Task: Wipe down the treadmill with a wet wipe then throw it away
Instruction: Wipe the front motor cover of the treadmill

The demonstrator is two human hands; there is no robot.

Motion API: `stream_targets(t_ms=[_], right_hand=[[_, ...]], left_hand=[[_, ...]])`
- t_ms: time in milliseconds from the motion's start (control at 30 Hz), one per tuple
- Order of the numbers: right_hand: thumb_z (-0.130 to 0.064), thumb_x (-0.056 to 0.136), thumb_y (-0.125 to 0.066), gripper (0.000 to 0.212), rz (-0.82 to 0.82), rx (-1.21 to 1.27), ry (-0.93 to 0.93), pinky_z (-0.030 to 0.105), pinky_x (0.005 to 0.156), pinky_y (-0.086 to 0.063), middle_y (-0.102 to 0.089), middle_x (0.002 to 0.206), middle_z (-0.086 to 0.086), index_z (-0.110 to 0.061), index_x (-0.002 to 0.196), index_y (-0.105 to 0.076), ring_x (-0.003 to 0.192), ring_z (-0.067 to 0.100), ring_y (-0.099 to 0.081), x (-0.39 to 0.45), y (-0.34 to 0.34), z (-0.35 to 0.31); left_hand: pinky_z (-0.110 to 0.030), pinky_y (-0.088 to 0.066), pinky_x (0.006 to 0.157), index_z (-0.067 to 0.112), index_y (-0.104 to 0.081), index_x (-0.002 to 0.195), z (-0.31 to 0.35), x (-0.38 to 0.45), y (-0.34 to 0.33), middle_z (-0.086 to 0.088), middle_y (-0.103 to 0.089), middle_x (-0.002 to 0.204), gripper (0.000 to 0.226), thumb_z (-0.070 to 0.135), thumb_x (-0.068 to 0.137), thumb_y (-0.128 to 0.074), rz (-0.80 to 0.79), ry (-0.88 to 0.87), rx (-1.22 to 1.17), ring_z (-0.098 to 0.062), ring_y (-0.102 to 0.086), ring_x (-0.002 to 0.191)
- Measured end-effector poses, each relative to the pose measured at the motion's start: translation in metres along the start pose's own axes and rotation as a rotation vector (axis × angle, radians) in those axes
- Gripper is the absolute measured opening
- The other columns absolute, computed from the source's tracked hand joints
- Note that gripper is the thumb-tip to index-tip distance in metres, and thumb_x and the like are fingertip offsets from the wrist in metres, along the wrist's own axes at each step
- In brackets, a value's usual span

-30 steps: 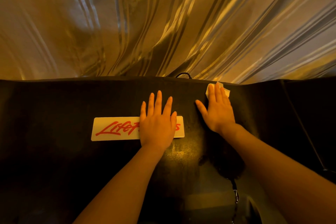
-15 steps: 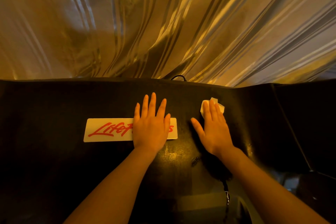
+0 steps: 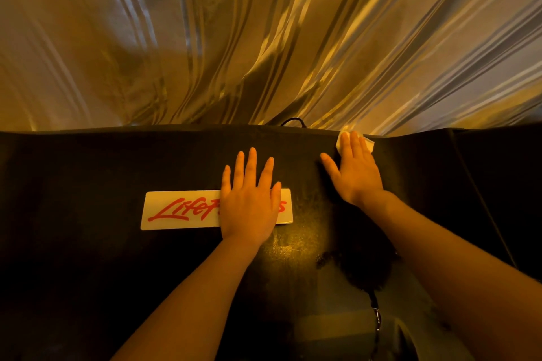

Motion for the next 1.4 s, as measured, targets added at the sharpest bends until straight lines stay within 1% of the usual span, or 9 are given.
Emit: stream_targets(t_ms=[133,333,433,567,800,1033,1200,1267,1400], right_hand=[[-0.065,0.092,-0.019,0.084,0.043,0.015,0.005,0.039,0.122,-0.002,0.003,0.163,0.010,-0.012,0.156,-0.003,0.150,0.024,0.006,-0.013,-0.003,0.003],[-0.069,0.085,-0.012,0.090,0.103,0.055,-0.009,0.039,0.122,-0.005,0.004,0.163,0.008,-0.013,0.156,-0.004,0.150,0.022,0.006,-0.048,-0.013,0.009],[-0.070,0.087,-0.012,0.089,0.102,0.051,0.004,0.040,0.122,-0.005,0.006,0.163,0.006,-0.014,0.156,-0.003,0.149,0.020,0.009,-0.061,-0.020,0.012],[-0.069,0.088,-0.014,0.088,0.108,0.041,0.007,0.039,0.122,-0.006,0.006,0.163,0.007,-0.014,0.156,-0.004,0.150,0.020,0.009,-0.061,-0.022,0.015],[-0.066,0.088,-0.012,0.087,0.097,0.030,-0.015,0.040,0.122,-0.005,0.000,0.163,0.010,-0.012,0.156,-0.006,0.150,0.024,0.004,-0.033,-0.011,0.019],[-0.057,0.098,-0.024,0.076,0.087,-0.001,-0.032,0.039,0.122,-0.004,0.000,0.163,0.011,-0.011,0.156,-0.005,0.150,0.025,0.004,-0.018,-0.005,0.025],[-0.062,0.094,-0.016,0.081,0.142,0.052,-0.030,0.041,0.121,-0.009,-0.002,0.163,0.011,-0.010,0.156,-0.009,0.150,0.025,0.002,-0.044,-0.013,0.029],[-0.068,0.093,-0.010,0.085,0.152,0.041,-0.022,0.038,0.121,-0.006,-0.001,0.164,0.010,-0.011,0.156,-0.008,0.150,0.023,0.003,-0.059,-0.019,0.031],[-0.069,0.086,-0.004,0.090,0.149,0.010,-0.025,0.034,0.118,-0.002,0.002,0.164,0.007,-0.014,0.156,-0.005,0.150,0.021,0.005,-0.072,-0.026,0.037]], left_hand=[[-0.048,-0.006,0.121,0.031,-0.004,0.155,-0.001,0.000,-0.001,-0.008,0.002,0.164,0.061,0.053,0.099,-0.012,-0.001,0.003,-0.007,-0.028,0.004,0.150],[-0.048,-0.007,0.122,0.031,-0.004,0.154,0.001,0.001,0.001,-0.008,0.001,0.164,0.063,0.052,0.095,-0.007,-0.002,0.001,-0.011,-0.028,0.004,0.150],[-0.048,-0.007,0.122,0.030,-0.005,0.154,0.001,0.001,0.001,-0.008,0.000,0.164,0.064,0.052,0.094,-0.005,-0.002,-0.002,-0.014,-0.028,0.003,0.150],[-0.048,-0.007,0.122,0.030,-0.005,0.154,0.000,-0.001,0.001,-0.008,0.000,0.164,0.061,0.052,0.098,-0.012,0.005,-0.002,-0.010,-0.028,0.003,0.150],[-0.048,-0.005,0.122,0.031,-0.003,0.154,0.000,0.000,-0.001,-0.008,0.002,0.164,0.060,0.052,0.099,-0.012,0.001,-0.004,-0.005,-0.028,0.005,0.150],[-0.048,-0.005,0.122,0.031,-0.003,0.155,-0.001,0.000,-0.001,-0.007,0.003,0.164,0.061,0.053,0.098,-0.011,-0.004,0.002,-0.007,-0.028,0.005,0.150],[-0.048,-0.005,0.122,0.031,-0.001,0.154,0.001,-0.001,0.000,-0.007,0.004,0.164,0.060,0.052,0.100,-0.012,-0.009,-0.003,-0.004,-0.028,0.006,0.150],[-0.048,-0.007,0.122,0.030,-0.004,0.155,0.000,-0.001,0.001,-0.008,0.001,0.164,0.061,0.052,0.098,-0.011,0.002,0.000,-0.009,-0.028,0.004,0.150],[-0.049,-0.009,0.121,0.030,-0.006,0.155,0.000,0.000,0.000,-0.008,0.000,0.164,0.061,0.053,0.098,-0.012,-0.001,0.003,-0.010,-0.029,0.002,0.150]])
Point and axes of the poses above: each hand's wrist, its own x-axis towards the middle knuckle, its own y-axis out of the back of the hand, z = x × y, the point moved 7 cm from there along x, towards the middle knuckle
